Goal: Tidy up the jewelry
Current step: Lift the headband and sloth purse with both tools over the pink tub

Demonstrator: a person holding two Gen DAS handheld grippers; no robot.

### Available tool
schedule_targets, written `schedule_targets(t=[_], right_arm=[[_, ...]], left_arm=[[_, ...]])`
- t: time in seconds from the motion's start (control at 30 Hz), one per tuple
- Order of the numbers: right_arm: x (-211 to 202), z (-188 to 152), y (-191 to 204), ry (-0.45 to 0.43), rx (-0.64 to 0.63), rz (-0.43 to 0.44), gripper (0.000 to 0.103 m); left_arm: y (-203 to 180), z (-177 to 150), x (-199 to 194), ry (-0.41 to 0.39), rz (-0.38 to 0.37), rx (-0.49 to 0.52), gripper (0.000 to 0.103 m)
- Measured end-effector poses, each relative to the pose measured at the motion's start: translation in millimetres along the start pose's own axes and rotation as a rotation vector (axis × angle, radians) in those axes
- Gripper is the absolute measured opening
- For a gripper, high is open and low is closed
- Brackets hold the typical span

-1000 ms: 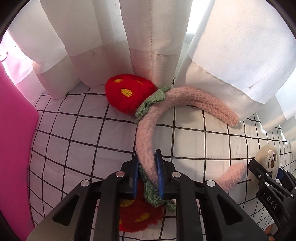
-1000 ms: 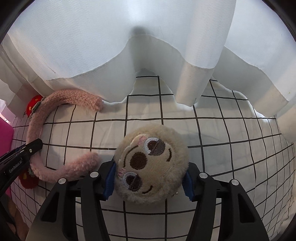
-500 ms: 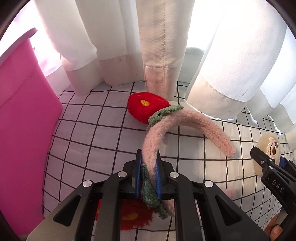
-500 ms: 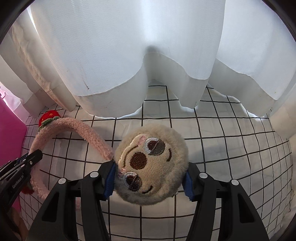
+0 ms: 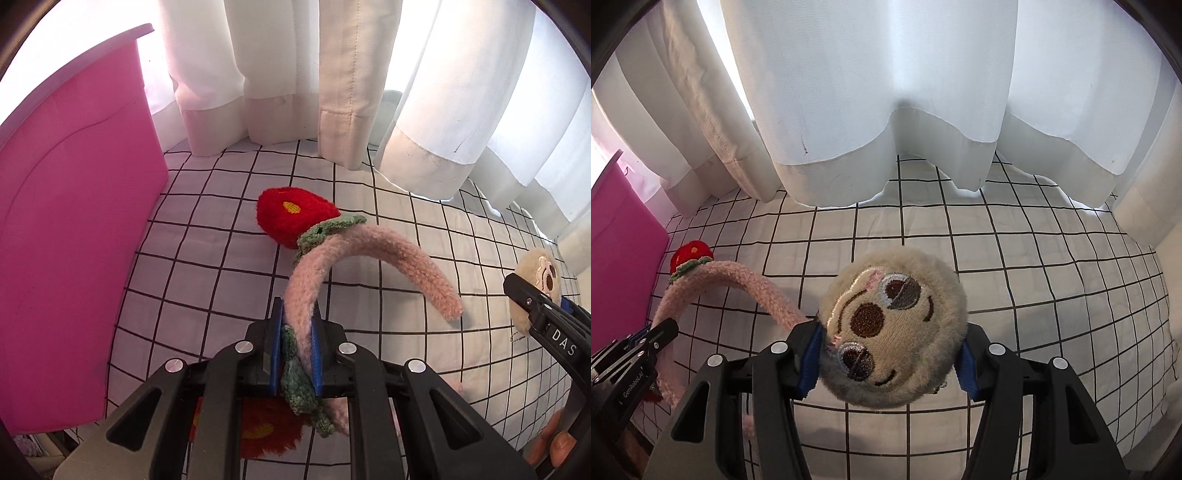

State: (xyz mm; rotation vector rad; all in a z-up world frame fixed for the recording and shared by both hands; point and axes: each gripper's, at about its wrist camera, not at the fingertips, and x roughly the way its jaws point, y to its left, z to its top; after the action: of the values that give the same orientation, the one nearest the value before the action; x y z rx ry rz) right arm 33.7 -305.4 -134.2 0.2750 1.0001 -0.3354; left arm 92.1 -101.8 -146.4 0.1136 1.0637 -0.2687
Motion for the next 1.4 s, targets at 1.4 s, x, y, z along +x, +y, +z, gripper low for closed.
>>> schedule_targets(t=[1.4], right_arm=[[-157.0, 66.4, 275.5, -0.332, -0.388, 0.304, 0.056]], left_arm=[[220.4, 51.3, -197.1, -0.354, 0.282, -0.292, 0.013]])
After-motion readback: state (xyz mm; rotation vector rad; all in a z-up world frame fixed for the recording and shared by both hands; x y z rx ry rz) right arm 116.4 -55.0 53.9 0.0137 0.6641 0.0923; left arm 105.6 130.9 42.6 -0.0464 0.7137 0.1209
